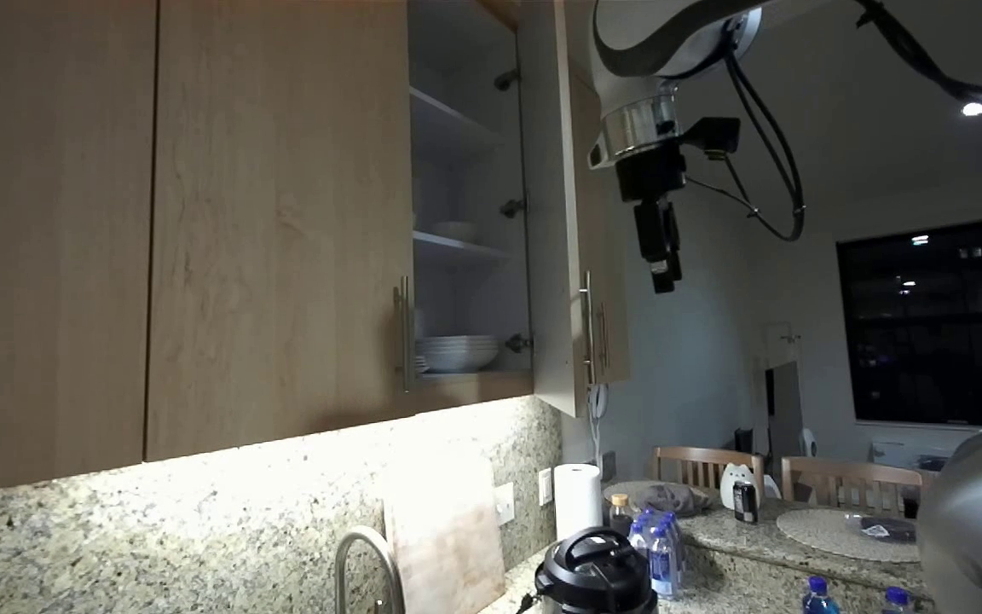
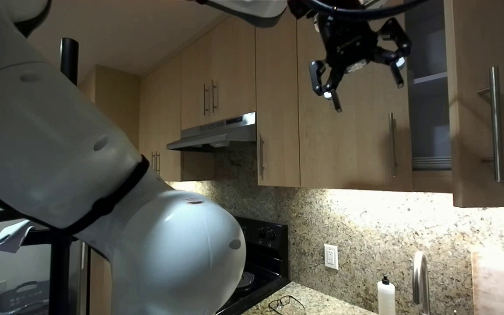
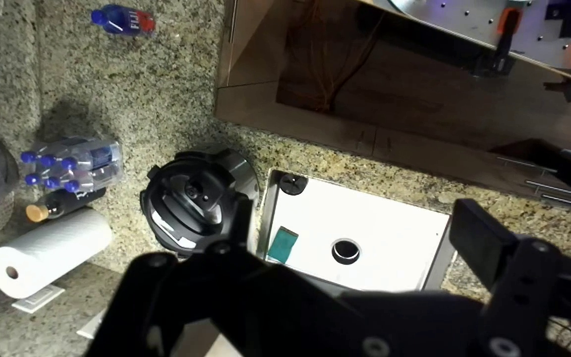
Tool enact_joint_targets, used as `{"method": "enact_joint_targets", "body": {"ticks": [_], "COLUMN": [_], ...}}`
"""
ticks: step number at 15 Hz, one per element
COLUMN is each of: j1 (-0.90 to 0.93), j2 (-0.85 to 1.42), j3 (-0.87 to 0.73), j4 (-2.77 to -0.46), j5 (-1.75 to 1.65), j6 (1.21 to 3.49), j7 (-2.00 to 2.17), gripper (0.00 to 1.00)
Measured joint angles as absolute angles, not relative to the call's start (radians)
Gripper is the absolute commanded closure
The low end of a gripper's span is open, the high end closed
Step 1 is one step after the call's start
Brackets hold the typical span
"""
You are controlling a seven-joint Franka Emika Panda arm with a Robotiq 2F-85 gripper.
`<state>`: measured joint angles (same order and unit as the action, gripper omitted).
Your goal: Open the third top cabinet door from the right
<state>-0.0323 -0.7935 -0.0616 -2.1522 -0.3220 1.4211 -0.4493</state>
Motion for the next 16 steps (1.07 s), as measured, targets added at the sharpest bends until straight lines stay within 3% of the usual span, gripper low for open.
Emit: {"method": "enact_joint_targets", "body": {"ticks": [9,16], "j1": [0.142,0.112], "j2": [-0.61,-0.412], "j3": [-0.013,-0.012], "j4": [-2.018,-1.915], "j5": [-0.315,-0.319], "j6": [1.487,1.79], "j7": [-0.418,-0.251], "gripper": [0.0,0.0]}}
